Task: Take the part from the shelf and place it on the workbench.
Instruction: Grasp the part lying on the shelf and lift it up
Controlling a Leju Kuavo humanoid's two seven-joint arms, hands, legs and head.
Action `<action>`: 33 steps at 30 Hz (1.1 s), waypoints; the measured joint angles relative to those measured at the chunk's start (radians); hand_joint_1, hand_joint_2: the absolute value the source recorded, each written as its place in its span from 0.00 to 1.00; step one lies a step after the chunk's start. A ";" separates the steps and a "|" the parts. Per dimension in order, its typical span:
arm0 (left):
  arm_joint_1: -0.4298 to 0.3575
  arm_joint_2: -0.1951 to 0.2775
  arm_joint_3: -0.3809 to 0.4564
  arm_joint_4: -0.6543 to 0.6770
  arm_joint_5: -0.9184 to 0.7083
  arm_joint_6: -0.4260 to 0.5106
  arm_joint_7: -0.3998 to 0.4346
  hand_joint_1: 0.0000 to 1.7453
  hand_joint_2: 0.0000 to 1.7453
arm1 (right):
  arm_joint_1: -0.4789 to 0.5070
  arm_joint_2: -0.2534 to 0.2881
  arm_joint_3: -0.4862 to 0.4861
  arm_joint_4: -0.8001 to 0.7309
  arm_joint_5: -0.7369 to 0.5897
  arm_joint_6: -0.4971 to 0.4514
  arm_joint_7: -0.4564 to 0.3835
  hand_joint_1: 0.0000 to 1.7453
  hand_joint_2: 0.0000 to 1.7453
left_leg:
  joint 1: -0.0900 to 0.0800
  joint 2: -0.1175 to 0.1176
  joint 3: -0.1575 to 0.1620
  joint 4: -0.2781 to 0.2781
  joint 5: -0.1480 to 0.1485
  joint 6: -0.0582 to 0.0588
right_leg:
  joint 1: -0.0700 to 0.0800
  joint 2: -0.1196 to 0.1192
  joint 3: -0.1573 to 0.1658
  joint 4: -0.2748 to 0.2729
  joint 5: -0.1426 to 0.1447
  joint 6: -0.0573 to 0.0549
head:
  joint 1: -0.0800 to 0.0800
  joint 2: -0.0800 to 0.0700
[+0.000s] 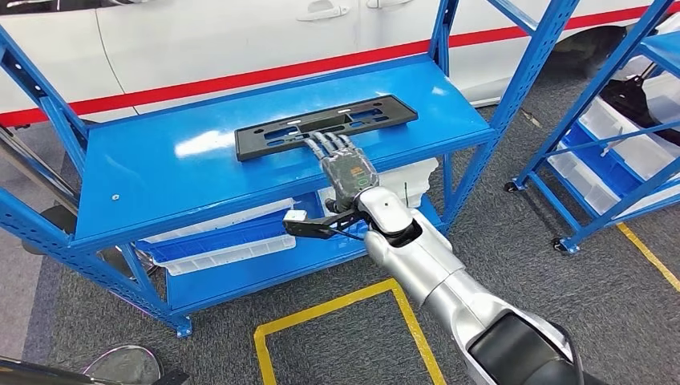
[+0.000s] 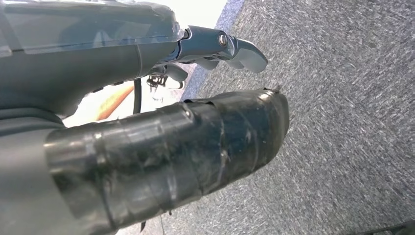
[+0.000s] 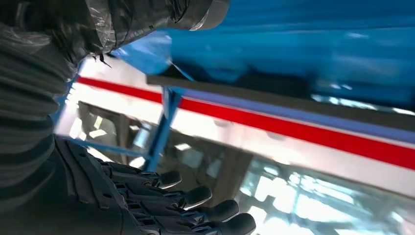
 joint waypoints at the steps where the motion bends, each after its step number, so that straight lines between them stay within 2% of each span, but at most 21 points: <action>1: -0.001 0.000 -0.001 0.000 0.002 0.000 0.000 0.00 0.00 | -0.003 0.001 -0.008 0.016 0.001 -0.004 0.001 0.00 1.00 | 0.000 0.000 0.000 0.000 0.000 0.000 | 0.000 0.000 0.000 0.000 0.000 0.000 | 0.000 0.000; 6: -0.005 0.000 -0.019 0.002 0.028 0.016 -0.005 0.00 0.00 | -0.029 0.006 -0.092 0.159 0.012 -0.026 0.004 0.00 1.00 | 0.000 0.000 -0.001 0.001 0.000 0.000 | 0.000 0.000 0.000 0.000 0.000 0.000 | 0.000 0.000; 10: 0.009 0.008 -0.019 0.002 0.081 0.056 0.015 0.00 0.00 | -0.031 0.005 -0.120 0.184 0.026 -0.032 0.013 0.00 1.00 | 0.000 0.001 -0.001 0.001 0.000 0.000 | 0.000 0.001 -0.001 0.000 0.000 0.000 | 0.000 0.000; 15: 0.078 0.054 -0.004 0.003 0.088 0.149 0.077 0.00 0.00 | -0.025 -0.019 -0.162 0.185 0.037 -0.042 0.021 0.00 1.00 | 0.000 0.001 -0.002 0.001 0.000 0.000 | 0.001 0.002 -0.002 0.000 0.000 0.000 | 0.000 0.000; 19: 0.140 0.098 0.013 0.005 0.082 0.196 0.096 0.00 0.00 | -0.014 -0.042 -0.201 0.179 0.047 -0.042 0.021 0.00 1.00 | 0.000 0.001 -0.003 0.001 0.000 0.000 | 0.001 0.002 -0.003 0.000 0.000 0.000 | 0.000 0.000; 23: 0.169 0.120 0.039 0.006 0.084 0.206 0.098 0.00 0.00 | 0.001 -0.053 -0.229 0.170 0.055 -0.041 0.018 0.00 1.00 | 0.000 0.001 -0.003 0.001 0.000 0.000 | 0.000 0.001 -0.003 0.000 0.000 0.000 | 0.000 0.000; 33: 0.167 0.121 0.080 0.008 0.072 0.189 0.094 0.00 0.00 | 0.015 -0.054 -0.254 0.157 0.068 -0.039 0.007 0.00 1.00 | 0.000 0.001 -0.005 0.005 0.000 0.000 | -0.002 0.001 -0.003 -0.001 0.002 0.002 | 0.000 0.000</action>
